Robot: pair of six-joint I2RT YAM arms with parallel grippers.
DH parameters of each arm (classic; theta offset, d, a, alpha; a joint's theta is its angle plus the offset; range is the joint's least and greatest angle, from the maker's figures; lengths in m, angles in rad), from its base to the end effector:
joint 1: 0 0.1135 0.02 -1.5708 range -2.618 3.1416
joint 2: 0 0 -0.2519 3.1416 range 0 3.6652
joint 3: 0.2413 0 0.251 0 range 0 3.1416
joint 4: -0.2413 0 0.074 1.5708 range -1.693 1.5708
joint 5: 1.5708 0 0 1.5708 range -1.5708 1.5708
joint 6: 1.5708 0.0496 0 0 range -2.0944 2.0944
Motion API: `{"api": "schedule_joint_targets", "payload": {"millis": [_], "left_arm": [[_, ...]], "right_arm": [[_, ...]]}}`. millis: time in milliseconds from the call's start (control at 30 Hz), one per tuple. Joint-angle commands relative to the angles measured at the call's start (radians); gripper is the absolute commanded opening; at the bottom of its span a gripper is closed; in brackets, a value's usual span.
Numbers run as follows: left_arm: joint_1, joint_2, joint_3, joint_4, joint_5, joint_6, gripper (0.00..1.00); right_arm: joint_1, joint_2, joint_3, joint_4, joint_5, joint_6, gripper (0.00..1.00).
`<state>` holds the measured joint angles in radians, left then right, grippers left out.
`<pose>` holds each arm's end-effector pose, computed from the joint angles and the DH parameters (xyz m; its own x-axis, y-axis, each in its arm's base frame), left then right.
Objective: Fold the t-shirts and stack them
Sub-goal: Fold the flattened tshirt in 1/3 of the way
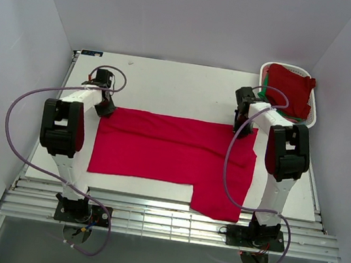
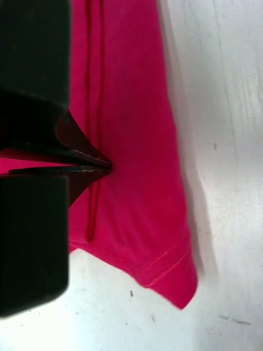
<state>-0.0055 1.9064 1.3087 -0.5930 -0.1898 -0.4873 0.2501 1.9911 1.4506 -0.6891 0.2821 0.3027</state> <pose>0.3838 0.0072 0.1498 -0.7903 -0.4555 -0.4099 -0.4919 0.8705 -0.0189 0.3942 0.0864 0.1549 -0.9155 0.0617 -0.3976 0.1314 0.9798 -0.1507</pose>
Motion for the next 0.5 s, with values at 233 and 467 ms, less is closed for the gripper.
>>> {"api": "schedule_joint_targets", "payload": {"millis": [233,467], "left_arm": [[0.042,0.037,-0.009,-0.024,-0.102,-0.027,0.0],[0.065,0.045,-0.014,-0.033,-0.089,-0.031,0.0]], "right_arm": [[-0.038,0.064,0.05,0.002,0.072,-0.01,0.08],[-0.086,0.101,0.071,-0.006,0.04,-0.016,0.08]]}}
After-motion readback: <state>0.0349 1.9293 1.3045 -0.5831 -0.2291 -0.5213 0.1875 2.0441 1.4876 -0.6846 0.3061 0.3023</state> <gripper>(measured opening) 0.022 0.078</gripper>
